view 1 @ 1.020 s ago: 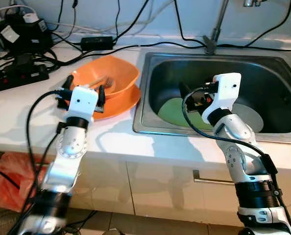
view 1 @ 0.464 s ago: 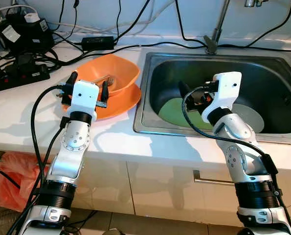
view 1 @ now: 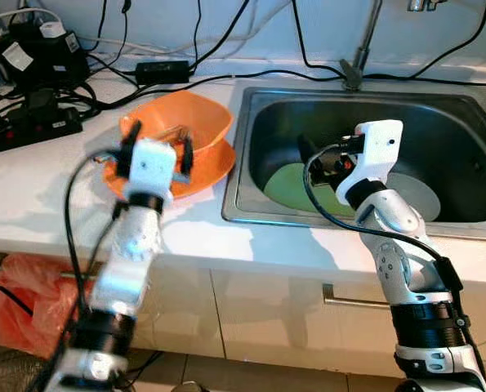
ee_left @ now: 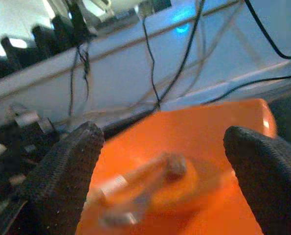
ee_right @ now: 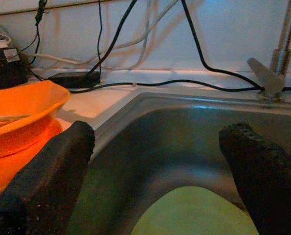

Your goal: Kitchen organization

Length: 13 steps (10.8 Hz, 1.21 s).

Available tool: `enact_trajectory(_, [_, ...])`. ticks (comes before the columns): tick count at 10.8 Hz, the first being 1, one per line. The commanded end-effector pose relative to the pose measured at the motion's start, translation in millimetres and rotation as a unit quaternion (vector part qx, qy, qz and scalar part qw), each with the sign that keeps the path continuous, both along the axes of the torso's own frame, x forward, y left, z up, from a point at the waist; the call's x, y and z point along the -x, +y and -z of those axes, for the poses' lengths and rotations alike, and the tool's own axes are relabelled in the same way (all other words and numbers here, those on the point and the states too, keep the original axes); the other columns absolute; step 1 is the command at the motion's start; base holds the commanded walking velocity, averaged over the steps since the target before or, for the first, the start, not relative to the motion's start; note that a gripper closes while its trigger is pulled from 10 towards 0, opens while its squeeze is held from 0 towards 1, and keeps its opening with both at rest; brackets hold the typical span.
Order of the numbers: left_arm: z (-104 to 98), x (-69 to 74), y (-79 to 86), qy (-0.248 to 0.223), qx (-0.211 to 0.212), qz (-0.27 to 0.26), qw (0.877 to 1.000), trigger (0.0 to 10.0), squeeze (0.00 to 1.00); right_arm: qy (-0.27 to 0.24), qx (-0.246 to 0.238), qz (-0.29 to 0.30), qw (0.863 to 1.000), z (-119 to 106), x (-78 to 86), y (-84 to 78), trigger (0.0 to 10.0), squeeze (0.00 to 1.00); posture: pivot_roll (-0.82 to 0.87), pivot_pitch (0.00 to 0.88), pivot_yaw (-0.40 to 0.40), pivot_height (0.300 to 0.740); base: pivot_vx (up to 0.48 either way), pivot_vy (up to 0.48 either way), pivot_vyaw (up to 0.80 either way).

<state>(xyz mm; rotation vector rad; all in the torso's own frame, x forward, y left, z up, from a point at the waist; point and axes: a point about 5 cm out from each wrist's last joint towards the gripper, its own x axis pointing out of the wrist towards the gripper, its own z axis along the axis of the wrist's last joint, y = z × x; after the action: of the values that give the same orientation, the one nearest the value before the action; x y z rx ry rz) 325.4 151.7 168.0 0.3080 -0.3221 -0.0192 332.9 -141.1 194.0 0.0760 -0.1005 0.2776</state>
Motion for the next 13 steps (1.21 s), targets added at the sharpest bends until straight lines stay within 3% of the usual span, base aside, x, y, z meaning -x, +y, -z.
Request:
enact_trajectory(1, [-3,1.8,-1.2,-0.007,0.012,0.008,1.0,10.0,0.0,-0.006,-0.001,0.003,1.0,-6,-0.5,-1.4,10.0,0.0,0.07,0.039,0.036,0.74,0.0,0.0,0.0])
enact_trajectory(4, [2,3.9,1.5,0.002,0.026,-0.013,1.0,10.0,0.0,-0.008,-0.001,0.005,1.0,-7,-1.7,-1.8,10.0,0.0,0.07,0.035,0.037,0.74,0.0,0.0,0.0])
enact_trajectory(9, [5,-7.9,24.4,0.011,0.015,-0.054,0.998,10.0,0.0,-0.008,-0.002,0.008,1.0,-7,-1.3,-2.2,10.0,0.0,0.06,0.039,0.037,0.74,0.0,0.0,0.0])
enact_trajectory(10, [6,-9.1,24.0,0.011,0.015,-0.049,0.999,9.2,0.0,-0.008,-0.002,0.008,1.0,-7,-1.3,-2.4,10.0,0.0,0.06,0.039,0.037,0.74,0.0,0.0,0.0])
enact_trajectory(11, [6,-12.5,17.8,0.012,0.019,-0.029,0.999,0.0,0.0,-0.009,-0.002,0.008,1.0,-7,-1.5,-2.7,10.0,0.0,0.06,0.041,0.036,0.74,0.0,0.0,0.0])
enact_trajectory(13, [7,-16.1,8.8,0.016,0.022,-0.002,1.0,0.0,0.0,-0.01,-0.003,0.009,1.0,-8,-1.7,-1.8,10.0,0.0,0.06,0.04,0.041,0.74,0.0,0.0,0.0])
